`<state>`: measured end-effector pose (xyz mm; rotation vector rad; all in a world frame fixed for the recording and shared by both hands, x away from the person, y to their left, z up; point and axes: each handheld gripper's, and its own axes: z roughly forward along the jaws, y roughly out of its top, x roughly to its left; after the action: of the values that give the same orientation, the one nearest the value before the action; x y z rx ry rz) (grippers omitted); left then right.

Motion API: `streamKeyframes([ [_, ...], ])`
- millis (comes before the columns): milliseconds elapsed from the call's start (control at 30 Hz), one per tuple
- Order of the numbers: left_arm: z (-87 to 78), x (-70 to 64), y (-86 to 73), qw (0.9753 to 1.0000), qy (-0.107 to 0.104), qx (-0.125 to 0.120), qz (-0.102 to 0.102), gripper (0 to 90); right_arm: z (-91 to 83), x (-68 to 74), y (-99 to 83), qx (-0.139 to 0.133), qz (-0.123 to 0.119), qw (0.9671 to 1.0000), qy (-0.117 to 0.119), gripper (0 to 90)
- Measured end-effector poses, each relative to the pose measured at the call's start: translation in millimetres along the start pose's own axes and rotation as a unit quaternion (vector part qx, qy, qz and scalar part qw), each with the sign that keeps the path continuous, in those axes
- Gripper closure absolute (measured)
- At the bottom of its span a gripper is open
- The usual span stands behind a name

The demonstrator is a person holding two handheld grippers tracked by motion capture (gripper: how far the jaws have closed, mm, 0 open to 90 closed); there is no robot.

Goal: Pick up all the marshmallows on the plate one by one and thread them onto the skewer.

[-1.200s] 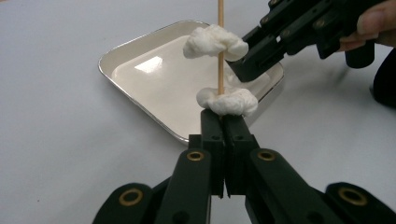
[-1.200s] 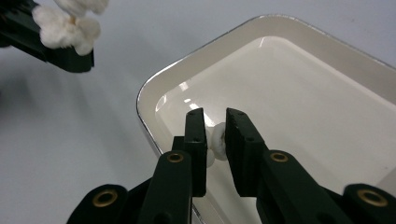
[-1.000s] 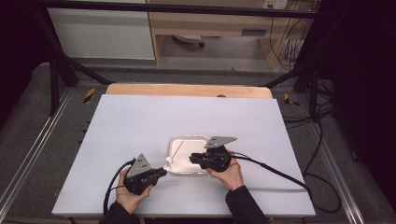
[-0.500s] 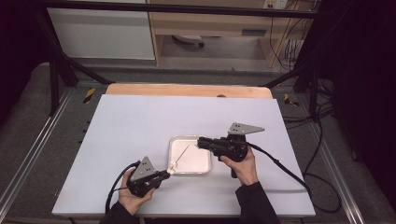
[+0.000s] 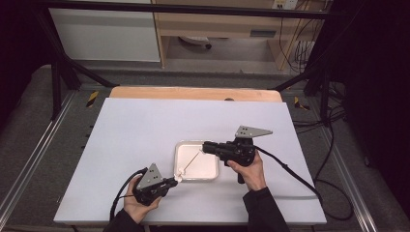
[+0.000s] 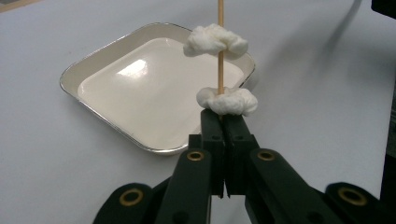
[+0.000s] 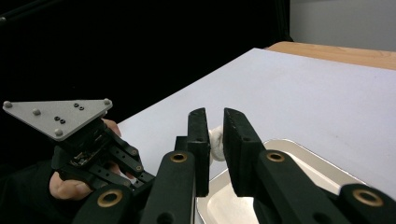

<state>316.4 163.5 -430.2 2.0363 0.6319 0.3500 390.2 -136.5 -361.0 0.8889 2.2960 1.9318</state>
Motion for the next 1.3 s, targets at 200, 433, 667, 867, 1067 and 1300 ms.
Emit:
streamKeyframes([
  [200,0.3,-0.8,0.2,1.0000,-0.001,0.000,0.002,88.9,1.6,0.5,-0.2,0.004,0.002,1.0000,0.005,81.7],
  [433,1.2,-1.6,-0.1,0.9999,0.002,0.008,0.008,88.8,5.2,-0.1,-3.0,0.013,0.004,0.9999,0.010,82.0],
  [667,3.3,-4.7,1.3,0.9992,0.008,0.026,0.028,89.0,6.3,0.5,-4.6,0.023,0.003,0.9996,0.019,82.2],
  [867,5.7,-5.8,1.6,0.9987,0.010,0.040,0.030,89.1,8.2,1.0,-6.8,0.034,0.000,0.9992,0.022,82.6],
  [1067,8.2,-7.7,1.6,0.9977,0.014,0.054,0.038,89.2,10.7,1.4,-9.4,0.044,0.002,0.9986,0.029,83.3],
  [1300,9.9,-8.9,2.1,0.9967,0.016,0.065,0.045,89.2,13.9,1.2,-12.3,0.048,0.008,0.9980,0.041,82.2],
])
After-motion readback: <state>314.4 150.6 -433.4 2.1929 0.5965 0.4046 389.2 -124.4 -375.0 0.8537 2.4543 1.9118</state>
